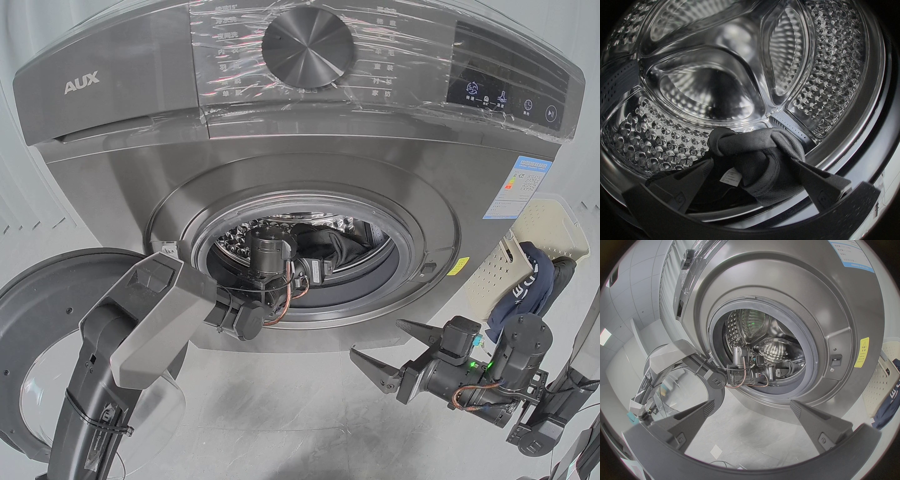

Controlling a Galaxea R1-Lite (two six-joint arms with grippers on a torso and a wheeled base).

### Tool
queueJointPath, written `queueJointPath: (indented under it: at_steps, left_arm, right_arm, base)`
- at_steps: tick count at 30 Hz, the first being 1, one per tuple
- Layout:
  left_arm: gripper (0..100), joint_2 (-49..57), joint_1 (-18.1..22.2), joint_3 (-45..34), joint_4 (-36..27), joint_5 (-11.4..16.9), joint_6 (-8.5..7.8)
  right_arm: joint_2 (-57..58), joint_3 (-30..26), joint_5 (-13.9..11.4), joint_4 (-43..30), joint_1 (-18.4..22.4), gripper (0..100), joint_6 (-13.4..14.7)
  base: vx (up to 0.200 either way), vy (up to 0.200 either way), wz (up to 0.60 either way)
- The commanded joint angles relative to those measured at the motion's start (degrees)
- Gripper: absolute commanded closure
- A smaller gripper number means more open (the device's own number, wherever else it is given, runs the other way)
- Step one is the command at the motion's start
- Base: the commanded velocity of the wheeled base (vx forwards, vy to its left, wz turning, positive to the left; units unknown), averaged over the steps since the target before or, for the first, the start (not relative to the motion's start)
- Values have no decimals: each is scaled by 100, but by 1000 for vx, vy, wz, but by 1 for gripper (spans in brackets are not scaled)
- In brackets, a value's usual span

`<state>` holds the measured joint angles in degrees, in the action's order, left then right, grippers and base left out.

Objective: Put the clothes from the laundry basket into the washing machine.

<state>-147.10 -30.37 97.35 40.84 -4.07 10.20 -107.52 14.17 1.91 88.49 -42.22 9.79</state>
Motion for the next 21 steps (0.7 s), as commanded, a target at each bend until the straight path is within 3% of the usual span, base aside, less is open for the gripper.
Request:
queueJointPath:
  at_steps: [1,3,4,14,17,21]
  left_arm:
    - [0,-73,-13,-41,-58,91,-27]
    - [0,-90,-4,64,-76,100,-18]
    - [100,-126,-4,161,-85,100,-18]
    - [100,-424,31,1181,-129,3,34]
    - [100,-767,75,1724,-129,-278,61]
    - [100,-846,110,1724,82,-331,149]
  right_arm:
    - [-23,25,2,1,-6,0,5]
    - [-23,25,2,1,-6,0,5]
    - [-23,25,2,1,-6,0,5]
    - [-32,34,2,1,-6,0,5]
    - [-32,42,2,10,-6,0,5]
    - [-32,42,-7,10,-6,0,5]
  base:
    - [0,0,0]
    - [0,0,0]
    - [0,0,0]
    - [0,0,0]
    - [0,0,0]
    - [0,0,0]
